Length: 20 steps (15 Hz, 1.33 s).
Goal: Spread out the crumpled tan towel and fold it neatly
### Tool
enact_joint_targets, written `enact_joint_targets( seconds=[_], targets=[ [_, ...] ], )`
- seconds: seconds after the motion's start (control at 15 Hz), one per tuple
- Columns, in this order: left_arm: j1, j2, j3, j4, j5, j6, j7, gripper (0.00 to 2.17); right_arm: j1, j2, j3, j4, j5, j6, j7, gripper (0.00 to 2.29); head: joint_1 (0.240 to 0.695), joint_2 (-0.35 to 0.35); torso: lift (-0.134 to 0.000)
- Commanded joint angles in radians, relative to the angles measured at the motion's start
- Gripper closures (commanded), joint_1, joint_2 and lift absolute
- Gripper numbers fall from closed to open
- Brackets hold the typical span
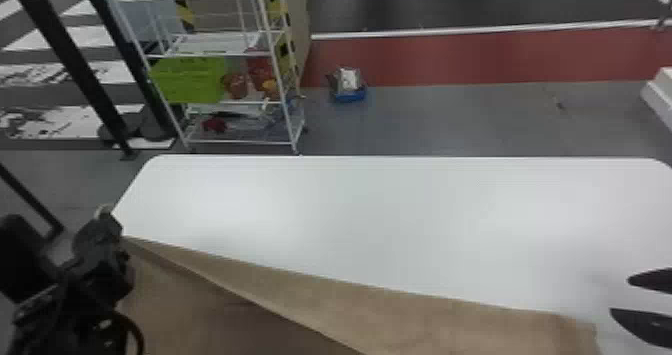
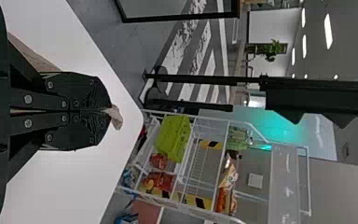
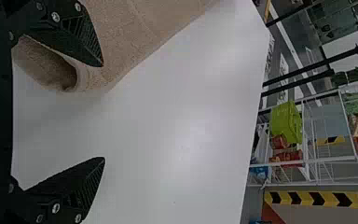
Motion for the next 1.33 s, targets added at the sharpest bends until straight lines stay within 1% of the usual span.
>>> enact_joint_targets(
  seconds=[0.0, 0.07, 0.13, 0.27, 0.4, 0.47, 0.6, 0.67, 0.8, 0.87, 0.93, 1.0, 1.07, 1.27],
  targets=[
    [0.051, -0.004, 0.005, 0.001, 0.073, -0.132, 0.028, 1.8, 0.01, 0.0, 0.0, -0.005, 0.004, 0.001, 0.005, 0.18, 0.695, 0.17, -0.122],
    [0.059, -0.004, 0.005, 0.002, 0.104, -0.129, 0.026, 1.8, 0.016, 0.0, -0.003, -0.008, 0.006, 0.001, 0.006, 0.18, 0.695, 0.181, -0.122],
    [0.063, -0.004, 0.004, 0.008, 0.106, -0.126, 0.026, 1.79, 0.018, 0.002, -0.001, -0.009, 0.007, 0.001, 0.006, 0.18, 0.695, 0.185, -0.122],
    [0.076, -0.004, 0.004, 0.031, 0.155, -0.114, 0.018, 1.79, 0.018, 0.002, 0.002, -0.011, 0.01, 0.001, 0.008, 0.18, 0.695, 0.184, -0.122],
    [0.08, -0.004, 0.002, 0.067, 0.176, -0.111, 0.001, 1.79, 0.019, 0.002, 0.003, -0.011, 0.013, -0.002, 0.008, 0.18, 0.695, 0.177, -0.122],
    [0.08, -0.004, 0.002, 0.083, 0.188, -0.123, 0.005, 1.79, 0.021, 0.002, 0.006, -0.011, 0.015, 0.001, 0.008, 0.18, 0.695, 0.174, -0.122],
    [0.097, -0.004, 0.007, 0.111, 0.254, -0.2, 0.008, 1.79, 0.025, 0.0, 0.005, -0.011, 0.015, 0.001, 0.008, 0.18, 0.695, 0.172, -0.122],
    [0.102, -0.004, 0.013, 0.116, 0.264, -0.209, 0.014, 1.79, 0.025, -0.002, 0.005, -0.009, 0.016, -0.002, 0.008, 0.18, 0.695, 0.175, -0.122],
    [0.113, -0.004, 0.019, 0.117, 0.268, -0.236, 0.043, 1.79, 0.024, -0.002, 0.005, -0.009, 0.019, -0.002, 0.008, 0.17, 0.695, 0.186, -0.122],
    [0.119, -0.004, 0.022, 0.116, 0.276, -0.27, 0.074, 1.79, 0.022, -0.002, 0.009, -0.009, 0.019, 0.001, 0.008, 0.17, 0.695, 0.193, -0.122],
    [0.122, -0.004, 0.033, 0.114, 0.288, -0.276, 0.097, 1.79, 0.016, -0.002, 0.014, -0.009, 0.023, -0.002, 0.008, 0.17, 0.695, 0.201, -0.122],
    [0.123, -0.004, 0.036, 0.116, 0.3, -0.282, 0.121, 1.79, 0.008, -0.003, 0.023, -0.006, 0.026, 0.001, 0.008, 0.17, 0.695, 0.225, -0.122],
    [0.123, -0.004, 0.036, 0.116, 0.302, -0.282, 0.153, 1.79, 0.001, -0.003, 0.032, -0.003, 0.032, 0.001, 0.008, 0.17, 0.695, 0.239, -0.122],
    [0.125, -0.004, 0.035, 0.123, 0.305, -0.282, 0.213, 1.79, -0.024, -0.015, 0.066, 0.007, 0.039, 0.007, 0.008, 0.17, 0.695, 0.269, -0.122]
  ],
)
